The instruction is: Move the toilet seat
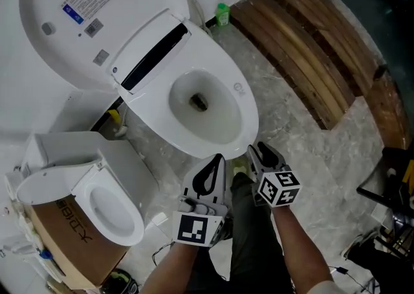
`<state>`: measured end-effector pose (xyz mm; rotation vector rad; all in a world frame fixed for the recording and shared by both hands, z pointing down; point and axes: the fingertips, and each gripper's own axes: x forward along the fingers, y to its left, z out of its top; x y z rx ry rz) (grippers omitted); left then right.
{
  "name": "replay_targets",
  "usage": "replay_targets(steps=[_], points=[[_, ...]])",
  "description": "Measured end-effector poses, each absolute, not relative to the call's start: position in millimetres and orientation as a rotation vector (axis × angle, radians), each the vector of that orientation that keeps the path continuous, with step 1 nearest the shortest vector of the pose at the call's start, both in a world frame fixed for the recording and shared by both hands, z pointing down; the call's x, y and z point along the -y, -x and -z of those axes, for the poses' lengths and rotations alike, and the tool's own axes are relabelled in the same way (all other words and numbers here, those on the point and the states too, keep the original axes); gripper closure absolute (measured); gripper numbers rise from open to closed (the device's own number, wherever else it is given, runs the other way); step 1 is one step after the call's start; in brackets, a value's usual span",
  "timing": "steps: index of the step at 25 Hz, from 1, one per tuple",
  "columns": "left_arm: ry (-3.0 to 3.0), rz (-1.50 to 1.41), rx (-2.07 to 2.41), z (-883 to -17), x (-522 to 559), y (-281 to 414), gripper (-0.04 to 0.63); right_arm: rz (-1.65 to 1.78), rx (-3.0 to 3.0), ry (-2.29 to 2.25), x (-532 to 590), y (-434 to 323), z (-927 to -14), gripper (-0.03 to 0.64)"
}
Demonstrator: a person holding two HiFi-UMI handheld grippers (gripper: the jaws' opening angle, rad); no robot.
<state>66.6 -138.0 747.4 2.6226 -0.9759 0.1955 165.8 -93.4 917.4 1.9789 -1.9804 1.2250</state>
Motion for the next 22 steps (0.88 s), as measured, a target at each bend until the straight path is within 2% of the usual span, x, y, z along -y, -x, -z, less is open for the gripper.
replay_targets(steps=[16,22], points=[[-2.594,-0.273,0.977,-785.3,140.7,-73.8,0.592,-1.828,1.846,-2.037,99.6,-177.3,-1009.0,0.391],[-2.576,-0.296,0.995,-786.8,140.2,-68.1,0.592,-1.960,1.821,-1.985,101.8,-174.4,-1009.1,0.410]])
